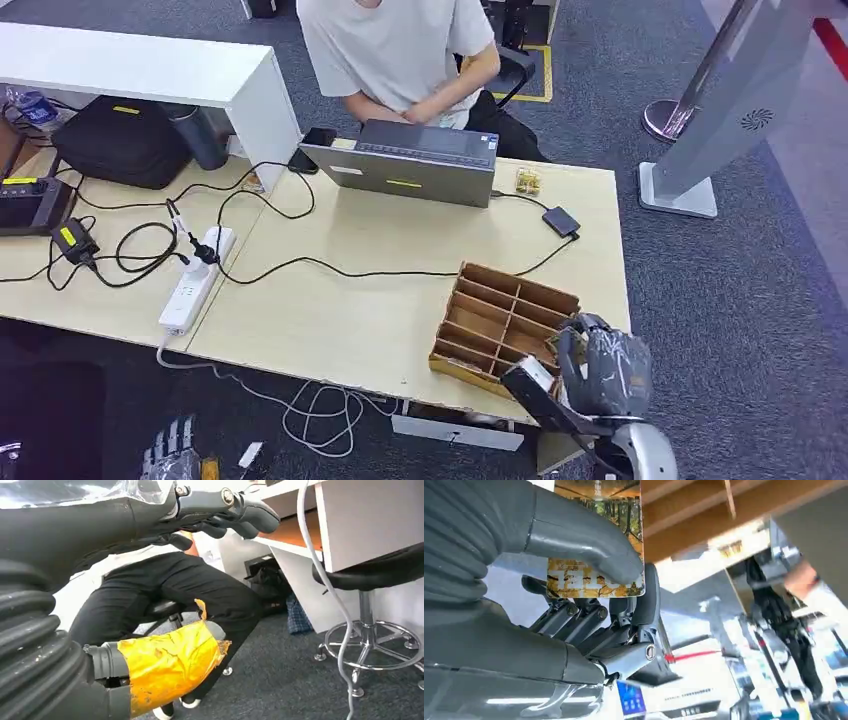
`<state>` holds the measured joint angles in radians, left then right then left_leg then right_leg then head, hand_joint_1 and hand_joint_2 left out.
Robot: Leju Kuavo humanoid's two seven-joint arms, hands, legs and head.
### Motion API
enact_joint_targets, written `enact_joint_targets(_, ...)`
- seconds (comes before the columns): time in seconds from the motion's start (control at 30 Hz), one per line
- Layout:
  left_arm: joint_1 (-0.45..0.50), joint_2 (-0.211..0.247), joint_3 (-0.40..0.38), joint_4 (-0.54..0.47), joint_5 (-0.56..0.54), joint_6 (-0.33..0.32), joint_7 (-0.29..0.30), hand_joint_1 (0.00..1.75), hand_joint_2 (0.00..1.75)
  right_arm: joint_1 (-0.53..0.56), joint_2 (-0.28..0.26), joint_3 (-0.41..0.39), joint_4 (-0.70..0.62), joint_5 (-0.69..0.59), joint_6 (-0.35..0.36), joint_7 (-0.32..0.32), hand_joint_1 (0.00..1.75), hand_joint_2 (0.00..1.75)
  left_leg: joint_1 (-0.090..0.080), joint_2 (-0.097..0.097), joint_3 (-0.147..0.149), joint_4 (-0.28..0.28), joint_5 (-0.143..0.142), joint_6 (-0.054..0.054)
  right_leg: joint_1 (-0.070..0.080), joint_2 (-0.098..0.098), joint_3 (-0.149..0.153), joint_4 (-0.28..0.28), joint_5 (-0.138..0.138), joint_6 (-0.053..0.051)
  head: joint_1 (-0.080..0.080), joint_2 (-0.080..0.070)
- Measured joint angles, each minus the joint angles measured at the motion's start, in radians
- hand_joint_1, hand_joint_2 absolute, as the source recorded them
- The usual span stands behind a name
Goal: Pass the card to the sensor for recognition and then transmit it.
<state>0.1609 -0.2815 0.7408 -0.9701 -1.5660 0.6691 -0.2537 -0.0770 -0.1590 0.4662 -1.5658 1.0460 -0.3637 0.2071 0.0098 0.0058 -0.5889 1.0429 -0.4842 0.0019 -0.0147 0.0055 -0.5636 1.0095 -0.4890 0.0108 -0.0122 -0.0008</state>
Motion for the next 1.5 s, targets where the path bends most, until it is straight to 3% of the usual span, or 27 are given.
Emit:
enact_joint_targets(0.3,-0.004,0.002,-0.026,-0.003,0.000,0.000,0.024,0.00,1.75,-0.077,-0.041,-0.017,-0.080,-0.006,0.107,0.018,1.75,1.75,0.000,0.000,0.000,0.000,0.000,0.000,0.000,0.000,0.000,0.000,0.000,0.000,0.000,0.000)
enact_joint_targets(0.57,-0.023,0.018,-0.158,-0.003,-0.001,0.000,0.152,0.00,1.75,-0.297,-0.033,-0.006,-0.059,0.061,0.221,0.102,1.75,1.75,0.000,0.000,-0.001,0.000,0.003,0.001,0.000,-0.001,0.000,0.001,0.002,0.000,0.000,0.000)
enact_joint_targets(0.8,-0.028,0.024,-0.283,-0.003,-0.001,0.000,0.190,0.00,1.75,-0.428,0.006,0.016,0.028,0.111,0.224,0.140,1.75,1.75,0.000,-0.001,-0.001,0.000,0.003,0.001,0.000,-0.001,0.000,0.001,0.002,0.000,0.000,0.000)
enact_joint_targets(1.1,-0.030,0.026,-0.336,-0.003,0.003,0.000,0.190,0.00,1.75,-0.477,0.034,0.039,0.100,0.122,0.222,0.146,1.75,1.75,0.000,-0.002,-0.002,0.000,0.002,0.001,0.000,-0.002,0.000,0.001,0.001,0.000,0.000,0.000)
enact_joint_targets(1.13,-0.030,0.026,-0.336,-0.003,0.005,0.000,0.190,0.00,1.75,-0.477,0.034,0.041,0.107,0.122,0.221,0.146,0.00,1.75,0.000,-0.002,-0.002,0.000,0.002,0.001,0.000,-0.002,0.000,0.001,0.002,0.000,0.000,0.000)
enact_joint_targets(1.3,-0.028,0.030,-0.364,-0.002,0.040,0.000,0.209,0.00,1.75,-0.478,0.034,0.050,0.118,0.106,0.213,0.160,0.00,1.75,0.000,-0.003,-0.003,0.000,0.002,0.000,0.000,-0.002,-0.001,0.001,0.001,0.000,0.000,0.000)
enact_joint_targets(1.5,-0.028,0.029,-0.365,-0.002,0.021,0.000,0.169,0.00,1.75,-0.460,0.031,0.054,0.115,0.106,0.205,0.160,0.00,1.75,0.000,-0.002,-0.003,0.000,0.002,0.001,0.000,-0.002,-0.001,0.001,0.001,0.000,0.000,0.000)
